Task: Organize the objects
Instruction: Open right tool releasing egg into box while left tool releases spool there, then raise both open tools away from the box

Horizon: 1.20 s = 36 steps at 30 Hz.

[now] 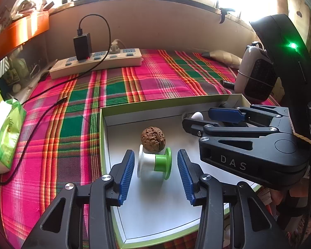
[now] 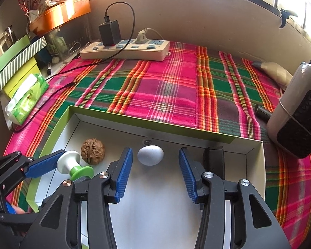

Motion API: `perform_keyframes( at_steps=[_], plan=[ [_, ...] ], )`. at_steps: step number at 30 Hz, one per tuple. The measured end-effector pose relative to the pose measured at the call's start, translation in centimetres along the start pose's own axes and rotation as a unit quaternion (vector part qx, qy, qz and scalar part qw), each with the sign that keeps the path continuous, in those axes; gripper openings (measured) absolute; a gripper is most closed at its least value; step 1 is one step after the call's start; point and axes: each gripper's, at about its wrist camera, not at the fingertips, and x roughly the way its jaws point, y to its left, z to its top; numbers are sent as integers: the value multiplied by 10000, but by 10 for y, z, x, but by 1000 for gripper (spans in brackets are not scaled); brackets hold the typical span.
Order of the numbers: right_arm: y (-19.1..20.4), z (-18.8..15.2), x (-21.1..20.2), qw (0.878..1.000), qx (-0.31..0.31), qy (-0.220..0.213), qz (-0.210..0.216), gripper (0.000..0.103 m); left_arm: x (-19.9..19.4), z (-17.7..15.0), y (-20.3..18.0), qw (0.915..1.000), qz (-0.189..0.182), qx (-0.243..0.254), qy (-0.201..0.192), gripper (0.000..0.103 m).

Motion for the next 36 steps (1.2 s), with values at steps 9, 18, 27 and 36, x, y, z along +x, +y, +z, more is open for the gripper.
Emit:
perform_keyframes(
  at_steps=[9,18,27,36],
  plan=[
    [-2,-3,-4,10000,68,-22,-12,50,-7,0,2,10000,33,-45,-33,44],
    [-4,-7,-14,9999,133,-108,3,50,-15,0,0,10000,21,-23,-80,44],
    [-5,-16,-30,9995,244,-217,-10,50,-29,-4,-4,9999,16,-6,-144,44],
    [0,-26,-51,9989,298,-361,-22,50,-46,-9,-5,9997,62,-7,-228,44]
  ],
)
